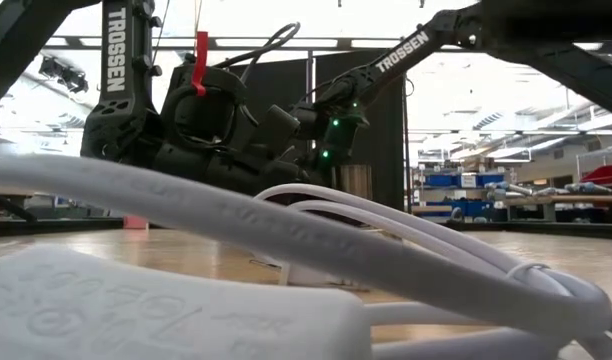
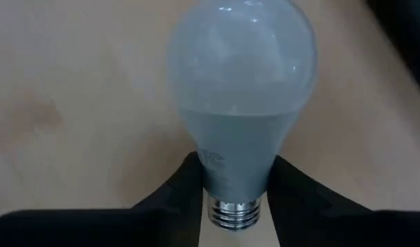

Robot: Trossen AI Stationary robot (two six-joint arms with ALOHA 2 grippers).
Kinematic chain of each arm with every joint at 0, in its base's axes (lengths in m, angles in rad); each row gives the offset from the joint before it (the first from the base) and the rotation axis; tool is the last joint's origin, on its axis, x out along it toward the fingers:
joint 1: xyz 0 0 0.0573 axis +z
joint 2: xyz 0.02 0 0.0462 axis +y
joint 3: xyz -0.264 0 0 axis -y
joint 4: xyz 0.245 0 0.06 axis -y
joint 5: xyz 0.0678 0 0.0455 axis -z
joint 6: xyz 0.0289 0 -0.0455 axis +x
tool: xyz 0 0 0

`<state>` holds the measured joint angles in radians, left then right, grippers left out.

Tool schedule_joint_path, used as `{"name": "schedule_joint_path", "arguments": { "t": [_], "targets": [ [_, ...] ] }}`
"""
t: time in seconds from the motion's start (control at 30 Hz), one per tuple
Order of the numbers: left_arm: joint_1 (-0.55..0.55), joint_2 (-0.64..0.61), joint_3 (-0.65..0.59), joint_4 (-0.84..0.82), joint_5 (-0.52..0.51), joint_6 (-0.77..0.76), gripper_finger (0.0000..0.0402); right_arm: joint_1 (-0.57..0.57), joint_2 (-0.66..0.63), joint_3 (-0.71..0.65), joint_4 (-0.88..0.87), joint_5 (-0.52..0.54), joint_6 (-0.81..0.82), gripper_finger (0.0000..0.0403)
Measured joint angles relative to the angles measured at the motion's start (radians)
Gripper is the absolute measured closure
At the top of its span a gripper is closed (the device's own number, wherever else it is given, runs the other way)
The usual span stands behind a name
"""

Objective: Screw lightbulb
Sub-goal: Insert the white lightbulb into the silver lamp

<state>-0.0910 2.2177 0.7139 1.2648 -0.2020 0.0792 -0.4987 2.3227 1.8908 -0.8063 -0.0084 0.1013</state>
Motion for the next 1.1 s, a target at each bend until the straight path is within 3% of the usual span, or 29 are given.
{"name": "schedule_joint_path", "arguments": {
  "t": [0.37, 0.57, 0.8, 0.97, 1.1],
  "targets": [
    [0.0, 0.0, 0.0, 0.0, 0.0, -0.003, 0.0193, 0.069, -0.2, 0.0, -0.263, 0.025, 0.02, 0.0272],
    [0.0, 0.0, 0.0, 0.0, 0.0, -0.006, 0.0193, 0.168, -0.352, -0.064, -0.326, 0.148, 0.077, 0.0272],
    [-0.003, 0.0, 0.0, -0.002, -0.005, -0.032, 0.0193, 0.272, -0.57, -0.307, -0.304, 0.238, 0.224, 0.0272],
    [-0.007, 0.0, 0.0, -0.004, -0.008, -0.061, 0.0193, 0.379, -0.74, -0.549, -0.14, 0.275, 0.343, 0.0273],
    [-0.007, 0.001, 0.0, -0.005, -0.007, -0.081, 0.0193, 0.472, -0.841, -0.726, 0.022, 0.365, 0.464, 0.0273]
  ]
}}
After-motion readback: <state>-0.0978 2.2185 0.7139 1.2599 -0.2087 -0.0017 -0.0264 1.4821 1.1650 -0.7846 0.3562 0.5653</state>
